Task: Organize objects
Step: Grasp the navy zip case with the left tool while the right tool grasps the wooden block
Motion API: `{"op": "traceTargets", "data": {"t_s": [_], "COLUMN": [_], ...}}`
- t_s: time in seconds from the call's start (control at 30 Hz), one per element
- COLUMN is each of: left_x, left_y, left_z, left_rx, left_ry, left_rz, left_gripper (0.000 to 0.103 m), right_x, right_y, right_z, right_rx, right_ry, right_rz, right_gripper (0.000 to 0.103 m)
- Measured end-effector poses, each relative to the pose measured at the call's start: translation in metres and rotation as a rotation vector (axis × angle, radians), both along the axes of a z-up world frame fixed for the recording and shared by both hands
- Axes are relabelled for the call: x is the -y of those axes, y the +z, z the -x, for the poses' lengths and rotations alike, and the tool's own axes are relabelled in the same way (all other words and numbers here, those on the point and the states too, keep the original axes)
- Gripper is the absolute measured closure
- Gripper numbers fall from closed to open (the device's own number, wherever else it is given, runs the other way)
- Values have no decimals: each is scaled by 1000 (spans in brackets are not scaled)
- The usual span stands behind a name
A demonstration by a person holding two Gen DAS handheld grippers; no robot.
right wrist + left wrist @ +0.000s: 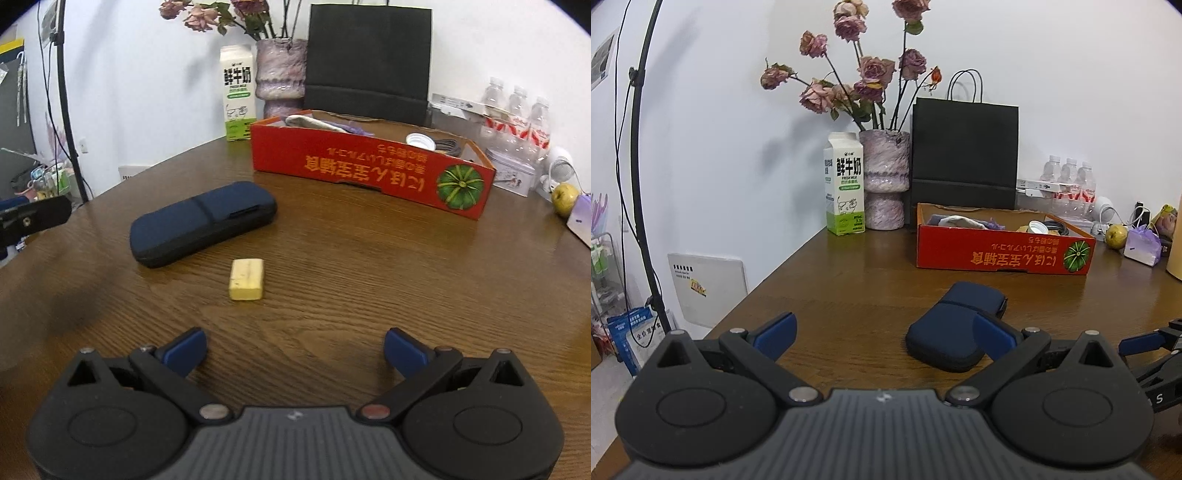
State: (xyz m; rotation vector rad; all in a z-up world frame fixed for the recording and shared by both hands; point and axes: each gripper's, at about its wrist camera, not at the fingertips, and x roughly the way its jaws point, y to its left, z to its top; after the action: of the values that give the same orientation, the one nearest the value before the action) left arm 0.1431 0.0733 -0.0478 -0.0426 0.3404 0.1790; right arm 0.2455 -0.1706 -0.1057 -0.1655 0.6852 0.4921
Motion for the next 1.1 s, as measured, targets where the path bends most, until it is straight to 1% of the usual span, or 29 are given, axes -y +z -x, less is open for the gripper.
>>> {"op": "traceTargets", "data": {"t_s": [0.3,0.37,0.4,0.47,0.5,0.53,0.57,0.63,0.73,0.83,0.9,1.0,1.1], "left_x": [-5,-6,-7,-7,-7,-7,-7,-6,-2,2,4,8,10], "left_y": [-1,-1,0,1,1,1,1,1,2,2,2,2,1], "left_z": [-1,-2,-1,1,1,1,1,0,-2,-5,-7,-10,-13], "left_rx": [-10,-11,-6,1,1,-1,-3,-6,-10,-19,-26,-35,-47], "left_ry": [7,16,21,22,24,27,28,30,27,21,19,10,6], "left_rz": [13,16,19,21,18,15,13,11,5,-3,-7,-18,-23], "left_gripper": [0,0,0,0,0,0,0,0,0,0,0,0,0], "right_x": [-34,-42,-45,-50,-51,-52,-52,-51,-48,-44,-41,-34,-23], "right_y": [0,1,1,3,3,4,5,6,9,13,17,22,24], "right_z": [-20,-26,-28,-29,-28,-27,-26,-25,-23,-16,-10,-4,-8], "right_rx": [0,2,8,25,32,40,45,56,77,129,186,282,296], "right_ry": [23,18,19,21,25,34,36,22,14,8,5,-10,-32], "right_rz": [3,-2,-4,-11,-14,-17,-19,-22,-34,-55,-68,-62,-65], "right_gripper": [0,3,7,28,33,44,62,83,83,83,83,83,83]}}
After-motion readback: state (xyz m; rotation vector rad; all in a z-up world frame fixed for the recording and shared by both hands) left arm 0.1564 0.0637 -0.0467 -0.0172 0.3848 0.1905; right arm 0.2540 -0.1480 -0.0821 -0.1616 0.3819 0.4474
